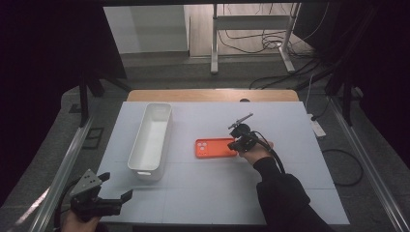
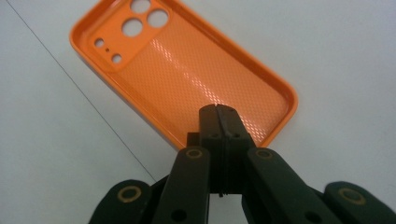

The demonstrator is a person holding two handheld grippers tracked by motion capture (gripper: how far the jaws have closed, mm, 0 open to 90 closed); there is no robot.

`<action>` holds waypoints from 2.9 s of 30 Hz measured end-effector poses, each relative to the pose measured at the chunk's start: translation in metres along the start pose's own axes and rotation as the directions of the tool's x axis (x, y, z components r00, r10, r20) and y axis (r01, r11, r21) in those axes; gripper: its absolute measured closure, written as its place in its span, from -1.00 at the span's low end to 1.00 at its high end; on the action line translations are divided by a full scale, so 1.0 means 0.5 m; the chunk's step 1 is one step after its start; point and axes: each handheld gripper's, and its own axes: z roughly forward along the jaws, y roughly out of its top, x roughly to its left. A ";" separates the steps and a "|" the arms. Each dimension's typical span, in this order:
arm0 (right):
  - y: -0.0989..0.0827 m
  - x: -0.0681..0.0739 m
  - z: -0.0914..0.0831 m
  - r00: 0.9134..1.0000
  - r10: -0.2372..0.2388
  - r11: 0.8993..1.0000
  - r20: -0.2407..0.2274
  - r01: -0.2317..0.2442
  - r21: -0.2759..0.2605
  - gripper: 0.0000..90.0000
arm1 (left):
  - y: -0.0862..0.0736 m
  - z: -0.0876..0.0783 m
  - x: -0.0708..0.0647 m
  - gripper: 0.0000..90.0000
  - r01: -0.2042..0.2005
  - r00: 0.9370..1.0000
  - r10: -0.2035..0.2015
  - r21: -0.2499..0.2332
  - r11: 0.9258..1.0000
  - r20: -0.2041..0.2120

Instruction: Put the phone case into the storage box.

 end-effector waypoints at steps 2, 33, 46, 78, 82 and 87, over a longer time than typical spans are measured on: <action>-0.004 0.000 0.007 1.000 -0.007 1.000 0.003 0.007 0.017 0.99 | 0.000 0.000 0.000 -0.98 0.001 1.000 -0.001 0.001 1.000 0.001; -0.039 0.059 0.012 0.995 -0.078 0.993 -0.067 0.083 0.079 0.99 | 0.001 0.001 0.001 -0.98 0.004 1.000 -0.004 0.000 1.000 0.004; -0.040 0.097 0.015 0.988 -0.093 0.991 -0.120 0.103 0.083 0.99 | 0.001 0.002 0.001 -0.98 0.003 1.000 -0.003 0.000 1.000 0.005; -0.024 0.073 -0.045 0.997 -0.072 0.996 -0.038 0.070 -0.047 0.58 | 0.002 0.002 0.000 -0.97 -0.006 1.000 0.006 0.004 1.000 0.006; -0.024 0.064 -0.050 0.997 -0.064 0.996 -0.034 0.062 -0.062 0.41 | 0.002 0.002 -0.001 -0.97 -0.007 1.000 0.007 0.004 1.000 0.006; -0.024 0.053 -0.055 0.999 -0.032 0.996 -0.031 0.029 -0.081 0.07 | 0.002 0.003 -0.001 -0.97 -0.009 1.000 0.009 0.004 1.000 0.006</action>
